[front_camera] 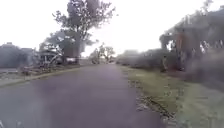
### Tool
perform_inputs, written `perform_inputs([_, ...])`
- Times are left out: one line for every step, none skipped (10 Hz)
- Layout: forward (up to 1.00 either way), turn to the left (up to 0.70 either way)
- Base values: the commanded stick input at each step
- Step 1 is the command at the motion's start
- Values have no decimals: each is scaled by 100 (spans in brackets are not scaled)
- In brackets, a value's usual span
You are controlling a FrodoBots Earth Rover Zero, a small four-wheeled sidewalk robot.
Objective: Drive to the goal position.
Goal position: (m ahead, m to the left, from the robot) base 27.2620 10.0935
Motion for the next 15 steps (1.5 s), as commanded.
perform_inputs([70,0])
perform_inputs([70,0])
perform_inputs([70,0])
perform_inputs([70,0])
perform_inputs([70,0])
perform_inputs([70,0])
perform_inputs([70,0])
perform_inputs([70,0])
perform_inputs([70,0])
perform_inputs([70,0])
perform_inputs([70,0])
perform_inputs([70,0])
perform_inputs([70,0])
perform_inputs([70,0])
perform_inputs([70,0])
